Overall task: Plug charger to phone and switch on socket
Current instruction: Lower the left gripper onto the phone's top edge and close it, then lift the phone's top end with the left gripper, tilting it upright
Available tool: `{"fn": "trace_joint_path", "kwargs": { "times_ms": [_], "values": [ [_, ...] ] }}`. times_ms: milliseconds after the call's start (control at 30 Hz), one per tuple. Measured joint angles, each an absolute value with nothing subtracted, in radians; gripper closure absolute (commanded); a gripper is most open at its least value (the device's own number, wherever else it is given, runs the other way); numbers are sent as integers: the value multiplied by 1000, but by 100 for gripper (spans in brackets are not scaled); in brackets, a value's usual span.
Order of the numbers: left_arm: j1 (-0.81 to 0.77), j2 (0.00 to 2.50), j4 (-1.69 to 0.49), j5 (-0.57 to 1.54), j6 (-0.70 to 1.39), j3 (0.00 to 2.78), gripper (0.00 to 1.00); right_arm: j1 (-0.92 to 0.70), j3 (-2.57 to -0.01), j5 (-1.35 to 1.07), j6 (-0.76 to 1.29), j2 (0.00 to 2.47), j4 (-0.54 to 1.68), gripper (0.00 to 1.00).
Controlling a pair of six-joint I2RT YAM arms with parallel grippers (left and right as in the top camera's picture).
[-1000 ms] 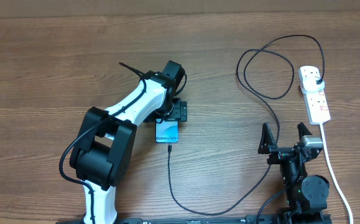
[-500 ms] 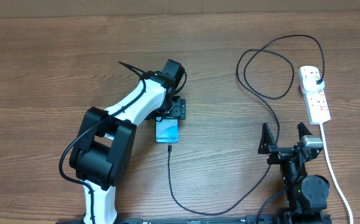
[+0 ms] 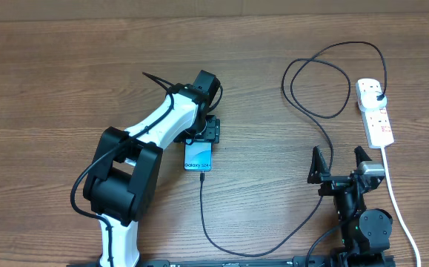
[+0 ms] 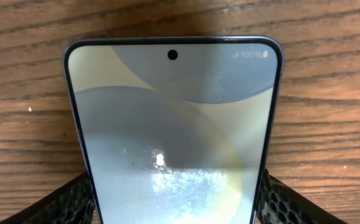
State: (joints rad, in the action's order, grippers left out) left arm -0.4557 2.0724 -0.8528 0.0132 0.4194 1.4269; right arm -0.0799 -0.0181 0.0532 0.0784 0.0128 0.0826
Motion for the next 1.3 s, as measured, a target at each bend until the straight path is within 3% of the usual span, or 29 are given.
{"fn": "trace_joint_path", "kwargs": {
  "times_ms": [400, 767, 900, 967, 1133, 1300],
  "values": [
    [-456, 2077, -864, 19, 386, 1435, 36, -56, -18, 53, 78, 13, 83, 0],
    [-456, 2077, -867, 19, 385, 1435, 20, -54, -18, 53, 78, 13, 83, 0],
    [-456, 2080, -872, 20, 381, 1435, 6, -54, -18, 53, 78, 13, 83, 0],
    [-456, 2080, -875, 23, 377, 1435, 5, -54, -18, 53, 78, 13, 83, 0],
    [-456, 2080, -875, 24, 375, 1433, 9, -54, -18, 53, 78, 13, 83, 0],
    [-456, 2079, -875, 16, 384, 1430, 27, -54, -18, 52, 78, 13, 83, 0]
  ]
}}
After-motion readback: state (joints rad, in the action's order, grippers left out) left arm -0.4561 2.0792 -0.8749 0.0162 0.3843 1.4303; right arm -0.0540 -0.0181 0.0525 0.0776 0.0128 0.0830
